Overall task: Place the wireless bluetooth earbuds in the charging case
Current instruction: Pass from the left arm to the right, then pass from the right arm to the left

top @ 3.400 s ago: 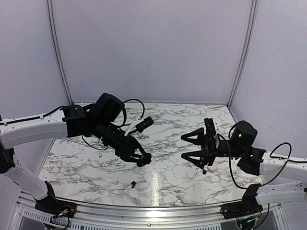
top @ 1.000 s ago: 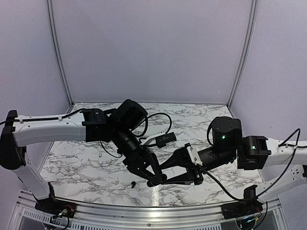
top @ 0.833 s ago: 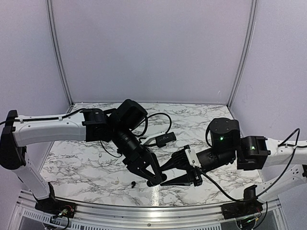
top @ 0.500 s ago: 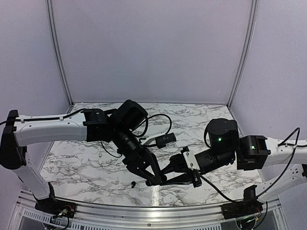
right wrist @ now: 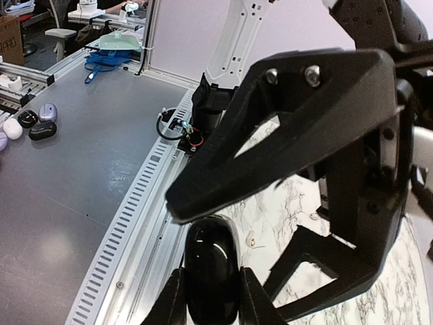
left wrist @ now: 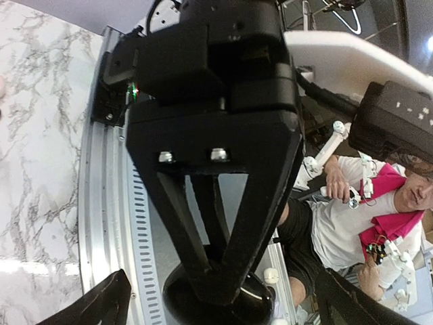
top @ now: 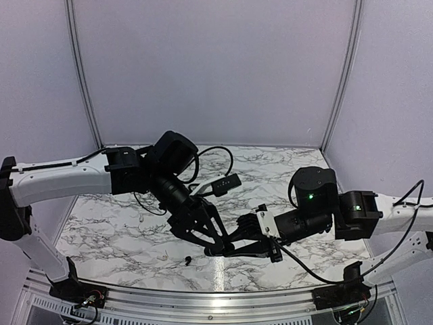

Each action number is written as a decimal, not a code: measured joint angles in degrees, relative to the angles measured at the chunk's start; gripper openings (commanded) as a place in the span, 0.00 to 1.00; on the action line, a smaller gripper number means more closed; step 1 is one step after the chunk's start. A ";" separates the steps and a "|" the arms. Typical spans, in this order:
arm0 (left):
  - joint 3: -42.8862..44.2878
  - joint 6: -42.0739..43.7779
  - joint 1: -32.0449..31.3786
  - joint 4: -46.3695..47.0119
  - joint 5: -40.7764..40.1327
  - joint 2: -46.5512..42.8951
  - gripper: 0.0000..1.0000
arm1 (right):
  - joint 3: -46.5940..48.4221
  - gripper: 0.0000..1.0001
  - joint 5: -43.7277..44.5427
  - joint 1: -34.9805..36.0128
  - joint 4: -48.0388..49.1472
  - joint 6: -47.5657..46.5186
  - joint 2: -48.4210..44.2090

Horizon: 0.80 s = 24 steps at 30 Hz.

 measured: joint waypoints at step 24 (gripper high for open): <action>-25.66 4.81 5.55 17.03 -45.81 -39.36 0.99 | -4.39 0.02 -4.98 -7.13 10.23 13.07 -5.27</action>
